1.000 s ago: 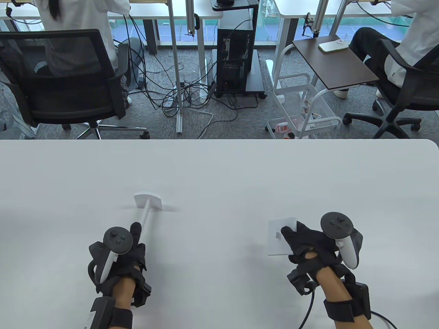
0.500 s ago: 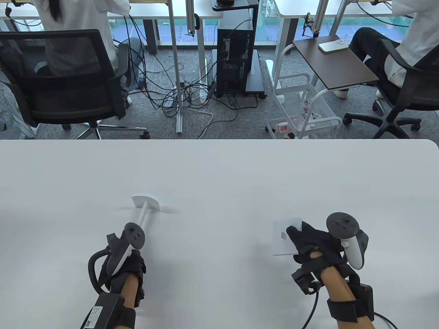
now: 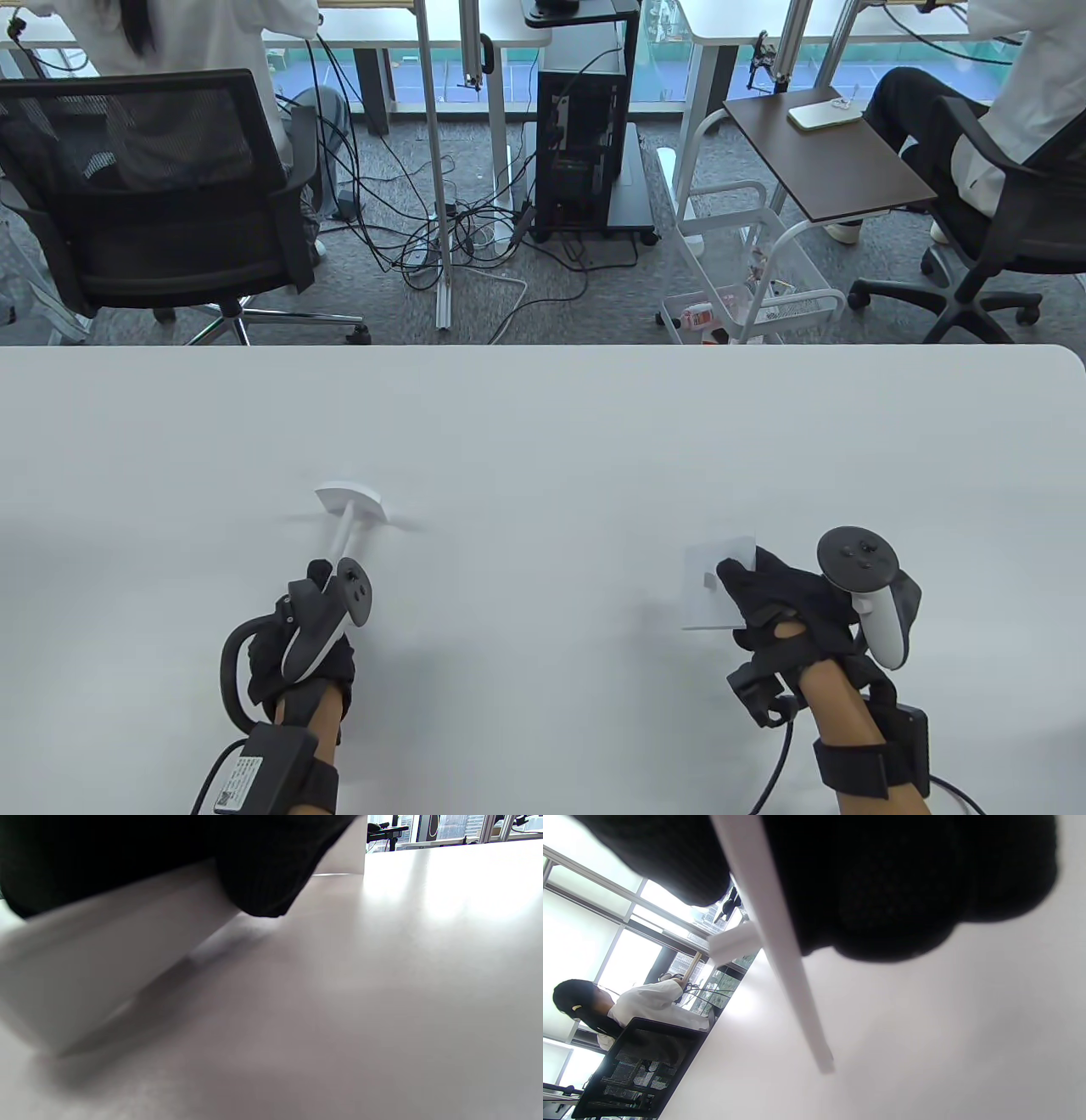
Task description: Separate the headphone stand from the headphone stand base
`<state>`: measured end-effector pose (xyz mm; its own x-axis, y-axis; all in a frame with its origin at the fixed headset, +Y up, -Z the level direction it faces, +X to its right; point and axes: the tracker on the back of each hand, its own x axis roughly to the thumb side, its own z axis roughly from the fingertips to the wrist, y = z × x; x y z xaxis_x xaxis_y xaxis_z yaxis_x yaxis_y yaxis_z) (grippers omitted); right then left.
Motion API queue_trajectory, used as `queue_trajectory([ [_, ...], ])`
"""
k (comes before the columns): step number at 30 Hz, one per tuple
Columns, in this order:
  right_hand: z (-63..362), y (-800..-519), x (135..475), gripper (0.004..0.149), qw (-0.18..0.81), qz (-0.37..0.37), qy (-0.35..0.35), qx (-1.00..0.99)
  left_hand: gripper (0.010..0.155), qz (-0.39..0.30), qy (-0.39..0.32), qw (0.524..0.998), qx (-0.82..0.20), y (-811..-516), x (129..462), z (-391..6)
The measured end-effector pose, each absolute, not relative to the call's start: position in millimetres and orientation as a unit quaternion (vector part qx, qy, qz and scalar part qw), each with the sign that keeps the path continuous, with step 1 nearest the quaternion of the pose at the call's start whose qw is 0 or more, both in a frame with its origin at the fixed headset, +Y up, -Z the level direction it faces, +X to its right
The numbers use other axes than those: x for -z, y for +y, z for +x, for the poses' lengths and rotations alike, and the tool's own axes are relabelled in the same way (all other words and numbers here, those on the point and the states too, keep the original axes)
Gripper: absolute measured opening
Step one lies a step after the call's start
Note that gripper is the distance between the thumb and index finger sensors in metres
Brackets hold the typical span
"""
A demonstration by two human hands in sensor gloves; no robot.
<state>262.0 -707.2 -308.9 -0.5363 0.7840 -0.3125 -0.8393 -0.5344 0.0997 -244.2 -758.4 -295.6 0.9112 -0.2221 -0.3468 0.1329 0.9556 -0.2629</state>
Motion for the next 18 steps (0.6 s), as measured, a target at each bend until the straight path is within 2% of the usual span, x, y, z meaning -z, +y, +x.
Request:
queue_trajectory([
  [5,281,-712,314,0.058,0.452,-0.158,0.11,-0.871,0.077,-0.136,0.201,0.967,0.083,-759,293,-245],
  [9,299,-717,316,0.058,0.45,-0.193,0.107,-0.865,0.085,-0.077,0.204,0.972,0.088,-747,286,-239],
  [13,319,-724,318,0.059,0.457,-0.23,0.102,-0.853,0.089,-0.043,0.146,0.987,0.058,-737,281,-215],
  [18,341,-736,320,0.061,0.442,-0.281,0.119,-0.844,0.093,-0.07,0.049,0.996,-0.009,-740,275,-173],
])
